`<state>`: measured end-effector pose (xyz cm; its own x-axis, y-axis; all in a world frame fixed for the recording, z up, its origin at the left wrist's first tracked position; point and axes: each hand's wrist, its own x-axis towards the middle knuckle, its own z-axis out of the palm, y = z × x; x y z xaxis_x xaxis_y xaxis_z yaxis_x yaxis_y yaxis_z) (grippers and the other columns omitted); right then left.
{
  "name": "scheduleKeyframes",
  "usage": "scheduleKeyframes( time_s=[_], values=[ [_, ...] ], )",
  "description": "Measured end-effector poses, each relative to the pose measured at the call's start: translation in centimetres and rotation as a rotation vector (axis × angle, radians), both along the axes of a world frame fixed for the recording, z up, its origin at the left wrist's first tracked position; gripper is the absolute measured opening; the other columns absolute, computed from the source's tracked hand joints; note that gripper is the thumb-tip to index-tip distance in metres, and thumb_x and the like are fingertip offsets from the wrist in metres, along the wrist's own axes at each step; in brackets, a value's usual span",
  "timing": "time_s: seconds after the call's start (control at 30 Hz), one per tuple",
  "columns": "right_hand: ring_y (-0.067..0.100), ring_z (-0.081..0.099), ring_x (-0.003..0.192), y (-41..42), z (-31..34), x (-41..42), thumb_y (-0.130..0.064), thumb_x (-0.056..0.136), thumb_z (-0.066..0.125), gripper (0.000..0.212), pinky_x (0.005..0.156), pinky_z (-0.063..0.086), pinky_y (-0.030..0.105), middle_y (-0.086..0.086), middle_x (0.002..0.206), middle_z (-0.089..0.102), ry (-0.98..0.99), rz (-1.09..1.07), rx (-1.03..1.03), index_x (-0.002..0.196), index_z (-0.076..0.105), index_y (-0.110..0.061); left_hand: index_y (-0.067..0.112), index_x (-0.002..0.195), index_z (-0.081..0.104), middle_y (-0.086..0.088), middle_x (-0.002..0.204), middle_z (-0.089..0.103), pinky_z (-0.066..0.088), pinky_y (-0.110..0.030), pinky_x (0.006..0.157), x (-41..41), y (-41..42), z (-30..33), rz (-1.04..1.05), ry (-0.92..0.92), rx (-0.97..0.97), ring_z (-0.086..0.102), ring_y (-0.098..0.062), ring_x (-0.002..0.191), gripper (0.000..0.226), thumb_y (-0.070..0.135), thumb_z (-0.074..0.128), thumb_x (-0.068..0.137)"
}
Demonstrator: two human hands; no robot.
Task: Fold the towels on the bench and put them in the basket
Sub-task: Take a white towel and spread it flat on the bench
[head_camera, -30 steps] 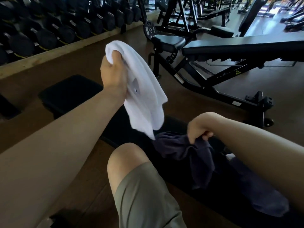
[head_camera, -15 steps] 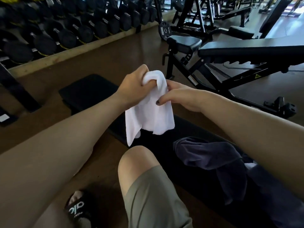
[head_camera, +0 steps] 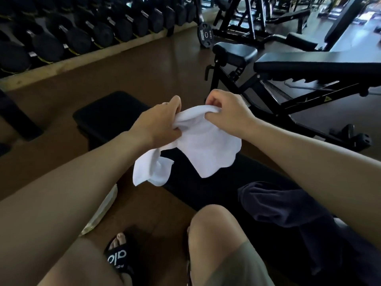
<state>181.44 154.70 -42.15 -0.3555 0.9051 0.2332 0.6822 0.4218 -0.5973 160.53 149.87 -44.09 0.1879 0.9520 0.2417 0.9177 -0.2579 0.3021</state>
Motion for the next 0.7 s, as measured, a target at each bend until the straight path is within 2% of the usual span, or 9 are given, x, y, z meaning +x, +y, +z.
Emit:
scheduleKeyframes(
  time_s=[0.07, 0.13, 0.23, 0.3, 0.47, 0.57, 0.63, 0.7],
  values=[
    [0.017, 0.063, 0.073, 0.1, 0.1, -0.7, -0.016, 0.083, 0.064, 0.007, 0.060, 0.053, 0.033, -0.003, 0.079, 0.066, 0.012, 0.004, 0.023, 0.090, 0.067, -0.017, 0.020, 0.099, 0.036, 0.004, 0.078, 0.049, 0.039, -0.034, 0.053, -0.9, 0.2, -0.2, 0.030, 0.073, 0.011, 0.051, -0.021, 0.063, 0.031, 0.019, 0.063, 0.085],
    [0.016, 0.062, 0.073, 0.6, -0.1, -1.4, -0.012, 0.081, 0.064, 0.009, 0.062, 0.051, 0.032, -0.003, 0.078, 0.066, 0.033, 0.000, 0.041, 0.089, 0.067, -0.016, 0.021, 0.100, 0.036, 0.002, 0.081, 0.053, 0.042, -0.035, 0.055, -2.0, 0.5, -0.3, 0.095, 0.059, 0.002, 0.054, -0.022, 0.064, 0.027, 0.020, 0.060, 0.088],
    [0.015, 0.056, 0.075, 1.6, -1.0, -2.7, -0.007, 0.076, 0.062, 0.015, 0.063, 0.046, 0.031, -0.003, 0.083, 0.062, 0.034, -0.003, 0.095, 0.089, 0.062, -0.015, 0.019, 0.099, 0.040, -0.001, 0.078, 0.057, 0.042, -0.034, 0.055, -3.7, 1.3, -0.7, 0.159, -0.012, -0.002, 0.055, -0.022, 0.063, 0.021, 0.023, 0.059, 0.091],
    [0.017, 0.053, 0.076, 1.8, -1.7, -3.7, -0.004, 0.073, 0.059, 0.020, 0.062, 0.043, 0.031, -0.003, 0.088, 0.057, 0.016, 0.003, 0.133, 0.088, 0.056, -0.017, 0.017, 0.096, 0.044, -0.001, 0.074, 0.057, 0.039, -0.032, 0.053, -4.4, 2.0, -1.0, 0.124, -0.097, -0.014, 0.057, -0.021, 0.064, 0.020, 0.024, 0.062, 0.092],
    [0.020, 0.050, 0.076, 1.6, -3.3, -4.8, 0.002, 0.072, 0.060, 0.032, 0.060, 0.037, 0.028, -0.003, 0.096, 0.051, -0.089, 0.055, 0.211, 0.095, 0.050, -0.018, 0.017, 0.096, 0.051, -0.001, 0.080, 0.063, 0.049, -0.041, 0.063, -4.6, 3.4, -1.2, 0.047, -0.262, -0.129, 0.062, -0.022, 0.072, 0.033, 0.042, 0.071, 0.088],
    [0.023, 0.052, 0.074, 1.7, -3.8, -5.0, -0.003, 0.072, 0.060, 0.029, 0.060, 0.043, 0.034, -0.005, 0.089, 0.053, -0.098, 0.045, 0.204, 0.094, 0.049, -0.019, 0.020, 0.097, 0.051, 0.000, 0.084, 0.064, 0.053, -0.045, 0.069, -4.1, 3.5, -1.4, 0.010, -0.267, -0.197, 0.063, -0.023, 0.078, 0.032, 0.042, 0.072, 0.086],
    [0.024, 0.053, 0.072, 1.8, -3.7, -5.1, -0.005, 0.074, 0.060, 0.026, 0.058, 0.040, 0.034, -0.005, 0.082, 0.055, -0.095, 0.024, 0.183, 0.093, 0.049, -0.018, 0.022, 0.098, 0.050, 0.001, 0.088, 0.062, 0.052, -0.046, 0.072, -4.0, 3.7, -1.3, 0.015, -0.237, -0.251, 0.062, -0.024, 0.082, 0.030, 0.036, 0.072, 0.084],
    [0.024, 0.053, 0.071, 1.9, -3.2, -5.1, -0.007, 0.075, 0.058, 0.022, 0.057, 0.039, 0.035, -0.003, 0.076, 0.057, -0.100, 0.015, 0.174, 0.093, 0.050, -0.017, 0.021, 0.099, 0.050, -0.001, 0.091, 0.060, 0.048, -0.042, 0.069, -4.2, 3.9, -0.6, 0.027, -0.243, -0.324, 0.059, -0.023, 0.082, 0.030, 0.035, 0.071, 0.084]
  ],
)
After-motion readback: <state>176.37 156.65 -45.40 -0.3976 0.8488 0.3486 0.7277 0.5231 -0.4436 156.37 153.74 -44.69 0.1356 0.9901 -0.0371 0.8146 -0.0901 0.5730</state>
